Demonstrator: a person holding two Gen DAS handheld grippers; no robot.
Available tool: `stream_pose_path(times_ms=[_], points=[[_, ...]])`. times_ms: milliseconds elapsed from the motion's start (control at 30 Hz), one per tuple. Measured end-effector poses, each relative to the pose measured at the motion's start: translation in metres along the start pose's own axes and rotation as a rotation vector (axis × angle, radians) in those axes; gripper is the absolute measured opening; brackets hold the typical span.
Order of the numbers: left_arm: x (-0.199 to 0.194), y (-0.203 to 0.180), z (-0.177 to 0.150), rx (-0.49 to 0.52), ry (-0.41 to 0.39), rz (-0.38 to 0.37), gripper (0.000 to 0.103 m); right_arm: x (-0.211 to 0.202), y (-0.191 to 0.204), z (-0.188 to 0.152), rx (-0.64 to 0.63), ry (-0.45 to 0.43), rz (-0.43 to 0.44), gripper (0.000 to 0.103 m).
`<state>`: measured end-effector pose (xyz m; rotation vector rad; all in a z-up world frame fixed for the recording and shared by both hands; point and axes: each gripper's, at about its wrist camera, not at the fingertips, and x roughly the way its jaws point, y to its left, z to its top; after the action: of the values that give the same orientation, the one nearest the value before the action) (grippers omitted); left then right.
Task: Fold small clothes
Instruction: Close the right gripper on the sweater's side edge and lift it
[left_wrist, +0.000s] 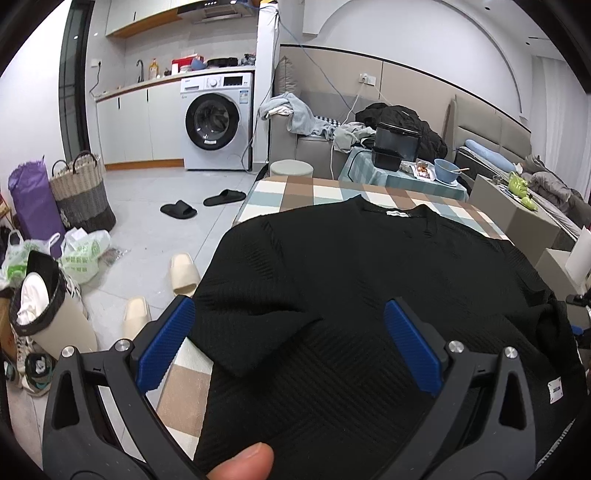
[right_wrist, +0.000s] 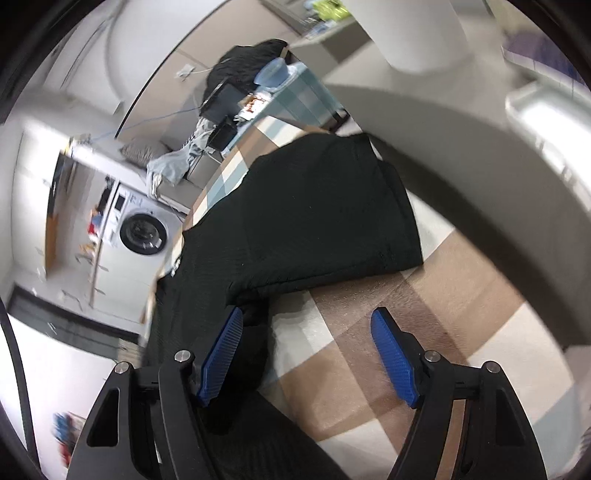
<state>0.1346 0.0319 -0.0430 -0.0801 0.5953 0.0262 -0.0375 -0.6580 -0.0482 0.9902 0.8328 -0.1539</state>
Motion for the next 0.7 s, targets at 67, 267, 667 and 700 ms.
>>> stream_pose_path(times_ms=[67,267,667,700], points=[[0.004,0.000,0.001,0.000,-0.005,-0.003,0.102,0.006,-0.002,0.007,0.032,0.003,0.017,0.074],[0.001,0.002,-0.003,-0.006,0.011,0.005,0.102,0.021,-0.002,0.029,0.093,-0.031,-0.071,0.057],[-0.008,0.008,-0.009,-0.013,0.003,0.023,0.102,0.015,0.074,0.066,-0.208,-0.233,-0.264,0.007],[-0.009,0.011,-0.009,-0.018,0.004,0.024,0.102,0.015,0.093,0.066,-0.273,-0.249,-0.225,0.007]])
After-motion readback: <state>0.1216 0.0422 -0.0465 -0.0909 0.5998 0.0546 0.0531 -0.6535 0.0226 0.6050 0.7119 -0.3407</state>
